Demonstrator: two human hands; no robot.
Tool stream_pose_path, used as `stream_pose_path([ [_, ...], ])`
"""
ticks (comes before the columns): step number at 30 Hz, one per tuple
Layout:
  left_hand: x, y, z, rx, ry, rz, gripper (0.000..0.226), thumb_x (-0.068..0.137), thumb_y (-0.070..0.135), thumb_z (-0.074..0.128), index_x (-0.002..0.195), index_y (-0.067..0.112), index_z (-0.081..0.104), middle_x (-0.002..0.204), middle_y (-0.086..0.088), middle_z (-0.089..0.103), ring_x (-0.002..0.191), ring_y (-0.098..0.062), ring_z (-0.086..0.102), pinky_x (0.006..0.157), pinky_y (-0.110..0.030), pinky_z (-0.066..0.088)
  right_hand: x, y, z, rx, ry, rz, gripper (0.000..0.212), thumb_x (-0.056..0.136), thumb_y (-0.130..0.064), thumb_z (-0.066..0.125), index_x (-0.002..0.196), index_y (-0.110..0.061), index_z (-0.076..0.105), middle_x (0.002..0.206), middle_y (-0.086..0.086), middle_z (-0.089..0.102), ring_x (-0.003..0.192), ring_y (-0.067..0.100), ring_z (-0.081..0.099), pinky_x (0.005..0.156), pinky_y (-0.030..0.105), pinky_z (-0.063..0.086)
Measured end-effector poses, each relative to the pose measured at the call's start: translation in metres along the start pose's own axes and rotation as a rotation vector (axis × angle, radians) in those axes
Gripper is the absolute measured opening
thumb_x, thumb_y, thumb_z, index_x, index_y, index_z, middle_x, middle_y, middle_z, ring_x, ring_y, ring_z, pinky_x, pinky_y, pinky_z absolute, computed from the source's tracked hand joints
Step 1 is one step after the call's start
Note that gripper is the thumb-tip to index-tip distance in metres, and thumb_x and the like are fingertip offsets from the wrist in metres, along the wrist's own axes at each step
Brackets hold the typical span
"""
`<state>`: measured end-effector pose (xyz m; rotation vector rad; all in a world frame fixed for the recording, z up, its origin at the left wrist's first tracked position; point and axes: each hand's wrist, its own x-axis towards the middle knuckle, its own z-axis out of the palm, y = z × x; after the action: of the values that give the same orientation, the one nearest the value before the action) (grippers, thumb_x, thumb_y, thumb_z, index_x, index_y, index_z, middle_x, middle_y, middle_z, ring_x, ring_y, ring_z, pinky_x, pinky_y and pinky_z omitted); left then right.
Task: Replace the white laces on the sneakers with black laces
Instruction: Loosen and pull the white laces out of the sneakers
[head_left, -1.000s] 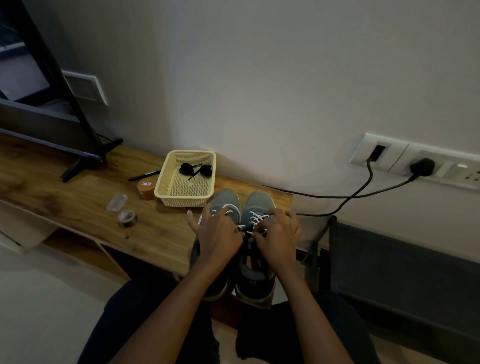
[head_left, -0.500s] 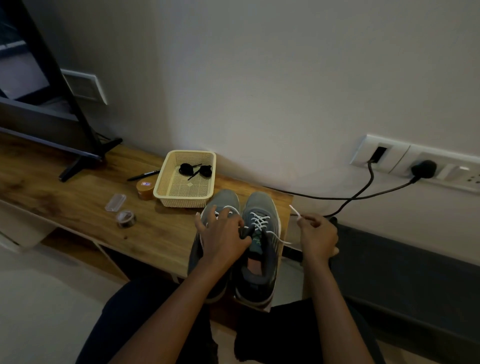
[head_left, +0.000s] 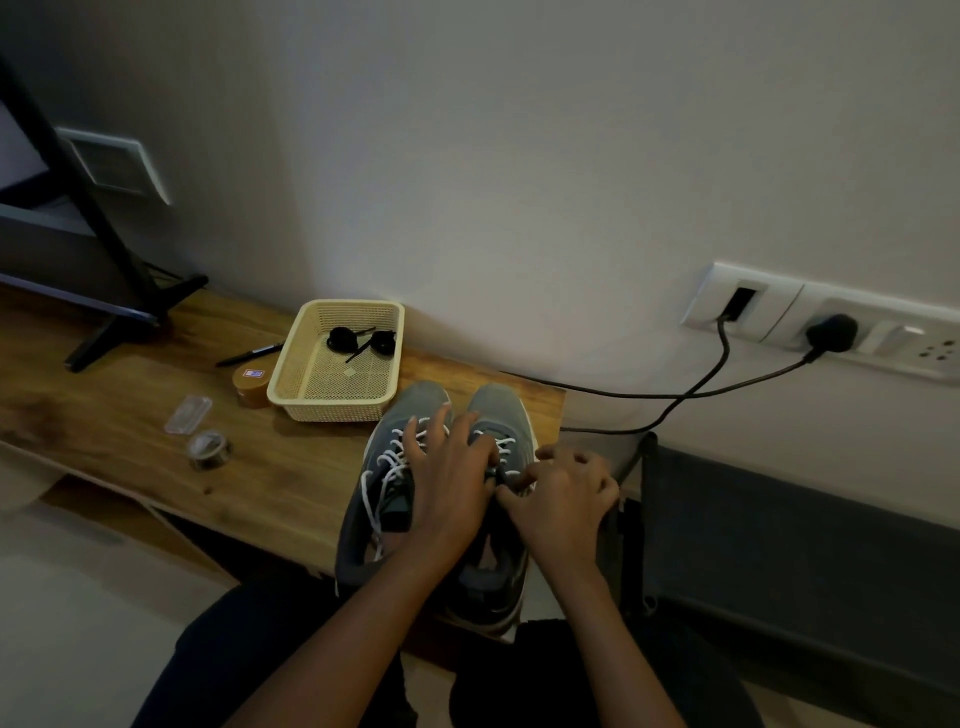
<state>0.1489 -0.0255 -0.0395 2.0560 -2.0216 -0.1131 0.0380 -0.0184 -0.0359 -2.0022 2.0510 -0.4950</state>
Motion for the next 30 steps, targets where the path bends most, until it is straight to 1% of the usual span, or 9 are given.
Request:
stream_pose_path([
  [7,-0.001,-0.001,0.001,-0.035,0.054,-0.012,0.012,0.09,0.03,0.058,0.101,0.03,0.063,0.148,0.01,0.036,0.144,-0.02,0.01,0.11,-0.047,-0.007,-0.002,0.0,0.002,0.038,-0.011,0.076,0.029,0.085,-0.043,0.061,0.1,-0.021,0.072,0.128,-0.008,0.05,0.124,0.02,0.028,0.098,0.036,0.021],
  [10,0.003,-0.004,-0.001,-0.247,0.153,-0.166,0.004,0.086,0.03,0.065,0.088,0.029,0.062,0.139,0.009,0.046,0.14,-0.018,0.02,0.11,-0.045,0.002,-0.003,0.0,0.002,0.049,0.011,0.115,0.029,0.084,-0.042,0.061,0.098,-0.018,0.071,0.122,-0.006,0.054,0.119,0.021,0.03,0.094,0.035,0.025],
  [12,0.007,-0.007,-0.005,-0.334,0.174,-0.245,0.009,0.084,0.031,0.066,0.083,0.03,0.058,0.136,0.008,0.048,0.137,-0.018,0.022,0.109,-0.043,0.006,-0.002,-0.001,0.004,0.034,0.016,0.145,0.032,0.084,-0.042,0.061,0.1,-0.017,0.07,0.12,-0.005,0.055,0.117,0.021,0.031,0.093,0.035,0.027],
  [14,0.008,-0.009,-0.007,-0.3,0.137,-0.214,0.011,0.085,0.032,0.065,0.092,0.032,0.057,0.138,0.008,0.044,0.138,-0.018,0.02,0.109,-0.043,0.006,-0.001,-0.002,0.005,0.017,0.014,0.153,0.035,0.083,-0.044,0.061,0.104,-0.016,0.069,0.121,-0.005,0.055,0.117,0.021,0.031,0.093,0.035,0.028],
  [17,0.004,-0.007,-0.004,-0.193,0.041,-0.043,0.027,0.084,0.029,0.063,0.11,0.034,0.055,0.147,0.008,0.032,0.142,-0.019,0.009,0.11,-0.044,-0.002,-0.001,-0.004,0.005,0.031,0.018,0.152,0.036,0.083,-0.044,0.061,0.104,-0.016,0.069,0.12,-0.004,0.054,0.116,0.02,0.032,0.092,0.034,0.028],
  [21,0.0,-0.008,0.0,-0.014,-0.018,0.048,0.022,0.086,0.038,0.063,0.107,0.035,0.06,0.154,0.008,0.021,0.145,-0.023,-0.001,0.106,-0.047,-0.012,0.001,-0.004,0.007,0.138,0.016,0.19,0.029,0.081,-0.04,0.064,0.093,-0.015,0.07,0.112,-0.006,0.059,0.111,0.019,0.032,0.09,0.034,0.028],
  [24,0.001,-0.007,0.0,-0.04,-0.012,0.024,0.016,0.088,0.035,0.061,0.103,0.033,0.064,0.154,0.009,0.024,0.145,-0.022,0.0,0.105,-0.044,-0.013,0.001,-0.002,0.007,0.201,0.012,0.225,0.027,0.08,-0.042,0.064,0.087,-0.016,0.071,0.103,-0.005,0.061,0.112,0.02,0.034,0.089,0.035,0.028],
  [27,0.003,-0.007,0.001,-0.128,0.046,-0.029,0.009,0.087,0.034,0.062,0.096,0.032,0.065,0.149,0.011,0.033,0.144,-0.02,0.006,0.106,-0.042,-0.01,0.001,-0.003,0.006,0.156,0.022,0.219,0.028,0.081,-0.042,0.064,0.09,-0.017,0.071,0.107,-0.006,0.06,0.113,0.021,0.034,0.091,0.035,0.027],
  [30,0.007,-0.013,-0.004,-0.268,0.203,-0.163,0.007,0.084,0.031,0.067,0.083,0.03,0.06,0.139,0.01,0.044,0.141,-0.019,0.017,0.109,-0.046,0.001,-0.001,-0.004,0.004,0.117,0.033,0.215,0.029,0.081,-0.042,0.065,0.094,-0.017,0.072,0.115,-0.006,0.059,0.115,0.022,0.033,0.092,0.036,0.027],
])
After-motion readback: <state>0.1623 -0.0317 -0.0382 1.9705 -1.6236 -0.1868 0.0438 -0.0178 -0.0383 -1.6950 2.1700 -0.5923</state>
